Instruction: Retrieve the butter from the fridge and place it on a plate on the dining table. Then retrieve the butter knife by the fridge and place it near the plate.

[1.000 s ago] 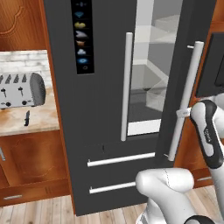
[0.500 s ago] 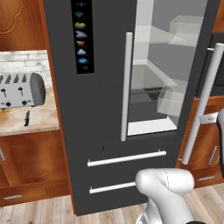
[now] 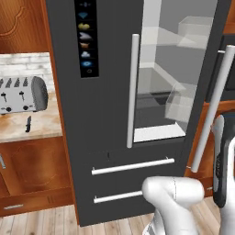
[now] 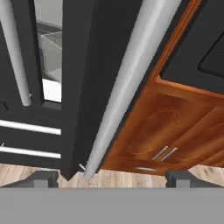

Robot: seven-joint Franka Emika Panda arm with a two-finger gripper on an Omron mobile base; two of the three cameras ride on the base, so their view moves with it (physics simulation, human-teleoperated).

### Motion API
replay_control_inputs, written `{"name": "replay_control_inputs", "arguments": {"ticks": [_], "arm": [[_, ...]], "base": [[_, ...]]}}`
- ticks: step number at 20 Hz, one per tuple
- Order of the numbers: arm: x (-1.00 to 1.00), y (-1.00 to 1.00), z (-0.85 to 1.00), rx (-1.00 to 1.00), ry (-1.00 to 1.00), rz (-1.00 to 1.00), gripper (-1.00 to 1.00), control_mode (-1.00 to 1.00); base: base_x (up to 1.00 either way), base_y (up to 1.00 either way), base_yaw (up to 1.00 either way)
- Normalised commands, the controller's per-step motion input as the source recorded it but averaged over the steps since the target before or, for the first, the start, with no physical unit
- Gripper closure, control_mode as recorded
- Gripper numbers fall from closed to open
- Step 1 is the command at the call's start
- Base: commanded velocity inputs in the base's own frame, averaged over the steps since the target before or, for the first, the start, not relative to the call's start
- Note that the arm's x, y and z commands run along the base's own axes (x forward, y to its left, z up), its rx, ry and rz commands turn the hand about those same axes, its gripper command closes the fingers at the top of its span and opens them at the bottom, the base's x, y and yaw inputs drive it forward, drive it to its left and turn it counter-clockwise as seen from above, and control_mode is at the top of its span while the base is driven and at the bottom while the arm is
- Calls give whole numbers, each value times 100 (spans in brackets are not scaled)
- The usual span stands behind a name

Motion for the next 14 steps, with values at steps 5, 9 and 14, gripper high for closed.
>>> {"name": "replay_control_inputs", "arguments": {"ticks": [5,9,14], "arm": [[-13,100,32,-49,32,-13,-100,-100],[31,96,2,-48,40,-17,-100,-100],[60,60,0,-43,33,-9,-100,-100]], "base": [[0,0,0],[0,0,0],[0,0,0]]}}
